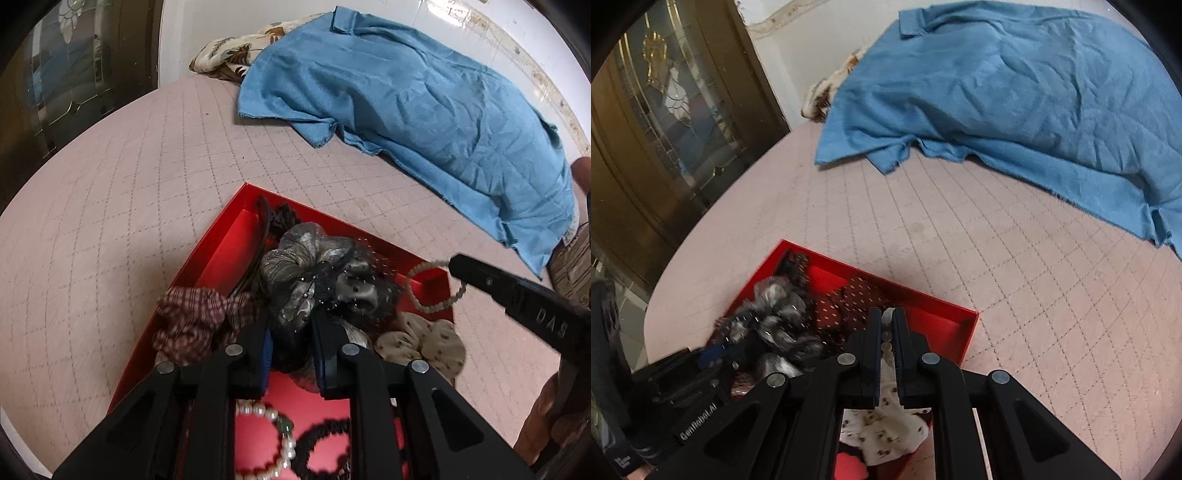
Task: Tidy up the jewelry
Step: 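Lower both held items into the red tray and open both tools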
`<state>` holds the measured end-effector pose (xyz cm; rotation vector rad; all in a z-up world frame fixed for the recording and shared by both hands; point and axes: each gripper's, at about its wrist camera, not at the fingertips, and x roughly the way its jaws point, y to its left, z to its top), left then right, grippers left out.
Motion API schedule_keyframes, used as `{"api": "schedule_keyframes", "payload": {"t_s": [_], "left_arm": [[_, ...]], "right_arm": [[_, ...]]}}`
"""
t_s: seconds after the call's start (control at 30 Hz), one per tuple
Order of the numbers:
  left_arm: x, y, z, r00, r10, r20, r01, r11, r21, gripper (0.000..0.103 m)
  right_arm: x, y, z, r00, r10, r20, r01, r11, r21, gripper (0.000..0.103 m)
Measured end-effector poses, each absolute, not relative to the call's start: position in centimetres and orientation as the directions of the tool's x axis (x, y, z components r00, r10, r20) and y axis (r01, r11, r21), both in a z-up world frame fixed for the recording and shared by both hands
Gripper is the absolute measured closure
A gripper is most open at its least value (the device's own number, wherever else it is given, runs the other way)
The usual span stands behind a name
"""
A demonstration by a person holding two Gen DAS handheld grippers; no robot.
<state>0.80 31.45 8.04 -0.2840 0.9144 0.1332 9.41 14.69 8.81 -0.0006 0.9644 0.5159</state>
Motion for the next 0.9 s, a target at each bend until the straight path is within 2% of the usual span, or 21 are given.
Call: {"api": "schedule_keyframes", "payload": {"t_s": [0.27,0.5,0.57,0.6,0.63,0.9], "left_arm": [[1.7,30.7,7.2,0.595,0.045,-0.802,-0.226,0.968,-0.113,0.082],[1.2,30.4,7.5,0.598,0.049,-0.800,-0.222,0.969,-0.107,0.072],[0.8,30.2,7.8,0.602,0.050,-0.797,-0.215,0.971,-0.101,0.066],[0.7,30.1,7.9,0.603,0.050,-0.796,-0.213,0.972,-0.099,0.064],[0.5,30.0,8.1,0.604,0.049,-0.795,-0.210,0.973,-0.099,0.062],[-1.9,29.9,10.2,0.625,0.051,-0.779,-0.225,0.967,-0.117,0.045]], "right_arm": [[10.4,14.4,5.8,0.415,0.404,-0.815,-0.401,0.885,0.235,0.096],[10.0,14.8,5.7,0.402,0.410,-0.819,-0.416,0.878,0.236,0.095],[9.8,14.9,5.9,0.408,0.408,-0.817,-0.416,0.879,0.231,0.081],[9.7,14.9,6.0,0.413,0.408,-0.814,-0.416,0.880,0.230,0.065],[9.5,14.8,6.2,0.421,0.408,-0.810,-0.416,0.881,0.227,0.057],[7.8,14.0,8.1,0.456,0.404,-0.793,-0.425,0.881,0.205,0.057]]}}
